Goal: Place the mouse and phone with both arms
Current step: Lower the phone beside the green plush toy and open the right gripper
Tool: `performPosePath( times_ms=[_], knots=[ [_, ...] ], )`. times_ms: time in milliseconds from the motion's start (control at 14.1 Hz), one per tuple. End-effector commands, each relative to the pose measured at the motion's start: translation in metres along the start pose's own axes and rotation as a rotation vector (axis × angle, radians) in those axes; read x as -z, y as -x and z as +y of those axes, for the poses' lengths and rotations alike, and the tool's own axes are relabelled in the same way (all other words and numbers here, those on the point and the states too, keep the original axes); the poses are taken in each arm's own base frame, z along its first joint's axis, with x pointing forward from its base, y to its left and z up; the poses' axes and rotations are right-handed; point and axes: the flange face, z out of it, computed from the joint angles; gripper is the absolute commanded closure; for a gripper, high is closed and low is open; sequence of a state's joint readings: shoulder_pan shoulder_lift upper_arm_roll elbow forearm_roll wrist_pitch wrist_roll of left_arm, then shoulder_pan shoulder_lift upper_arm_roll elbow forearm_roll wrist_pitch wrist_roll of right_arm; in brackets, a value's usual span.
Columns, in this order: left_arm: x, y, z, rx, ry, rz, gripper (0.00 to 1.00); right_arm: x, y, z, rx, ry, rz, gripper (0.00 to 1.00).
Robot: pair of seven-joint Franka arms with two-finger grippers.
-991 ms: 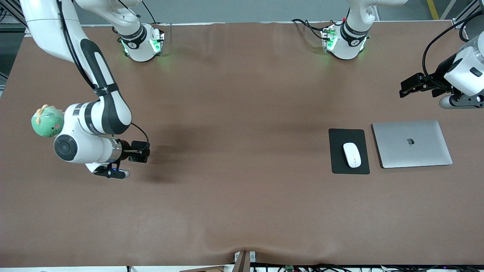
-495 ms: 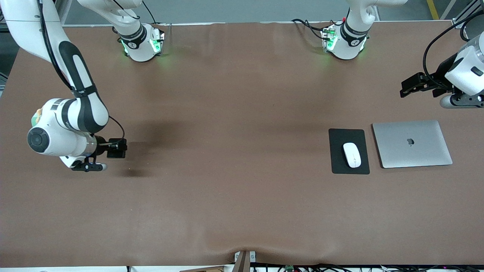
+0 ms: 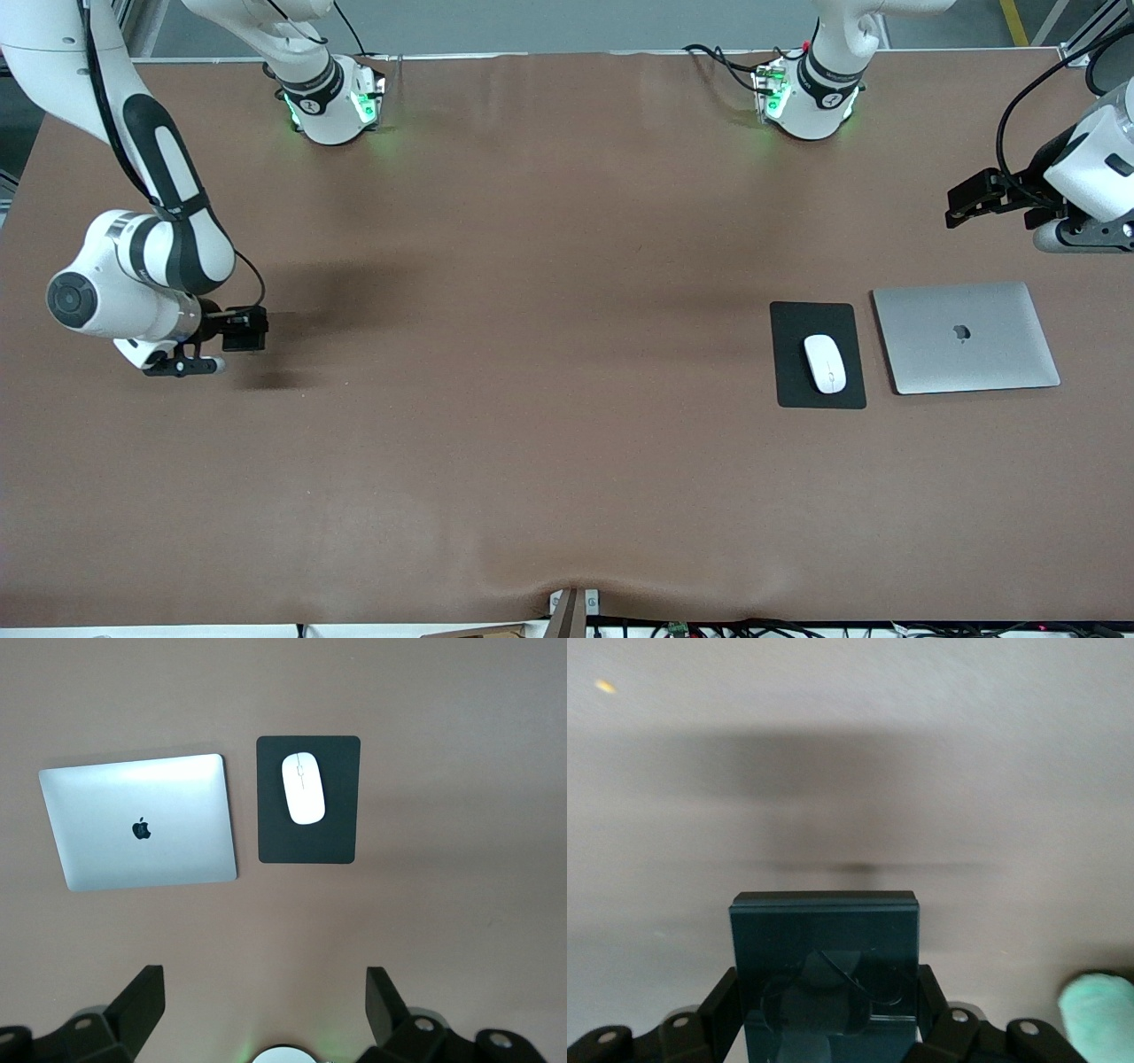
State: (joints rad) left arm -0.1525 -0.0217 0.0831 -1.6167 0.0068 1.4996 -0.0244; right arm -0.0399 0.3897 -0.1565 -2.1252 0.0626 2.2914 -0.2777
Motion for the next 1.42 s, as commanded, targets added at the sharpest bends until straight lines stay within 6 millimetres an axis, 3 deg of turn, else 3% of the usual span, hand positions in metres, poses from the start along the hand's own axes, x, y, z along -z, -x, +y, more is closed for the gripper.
performPosePath(
  times_ms=[0, 425, 495, 566, 637, 708, 920, 1344],
  knots=[
    [0.007, -0.001, -0.004, -0.019, -0.018, 0.004, 0.0, -0.009, 0.032, 0.008, 0.022, 0.009, 0.027, 1.0],
    [0.008, -0.004, -0.005, -0.013, -0.015, 0.008, 0.0, -0.044, 0.058, 0.019, 0.034, 0.016, 0.03, 1.0],
    [0.009, -0.004, -0.005, -0.015, -0.015, 0.011, 0.0, -0.044, 0.058, 0.02, 0.034, 0.015, 0.027, 0.95],
    [0.009, -0.004, -0.004, -0.015, -0.015, 0.013, 0.0, -0.044, 0.058, 0.02, 0.036, 0.014, 0.024, 0.71],
    [0.01, -0.004, -0.004, -0.016, -0.015, 0.016, 0.0, -0.044, 0.058, 0.021, 0.033, 0.013, 0.023, 0.28],
    [0.011, -0.004, -0.004, -0.017, -0.012, 0.02, 0.0, -0.043, 0.056, 0.022, 0.035, 0.014, 0.026, 0.0],
    [0.013, -0.005, -0.004, -0.017, -0.012, 0.034, 0.0, -0.031, 0.047, 0.022, 0.036, 0.018, 0.04, 0.0],
    [0.012, -0.005, -0.003, -0.016, -0.003, 0.031, 0.0, 0.066, -0.014, 0.032, 0.086, -0.012, -0.043, 0.0]
  ],
)
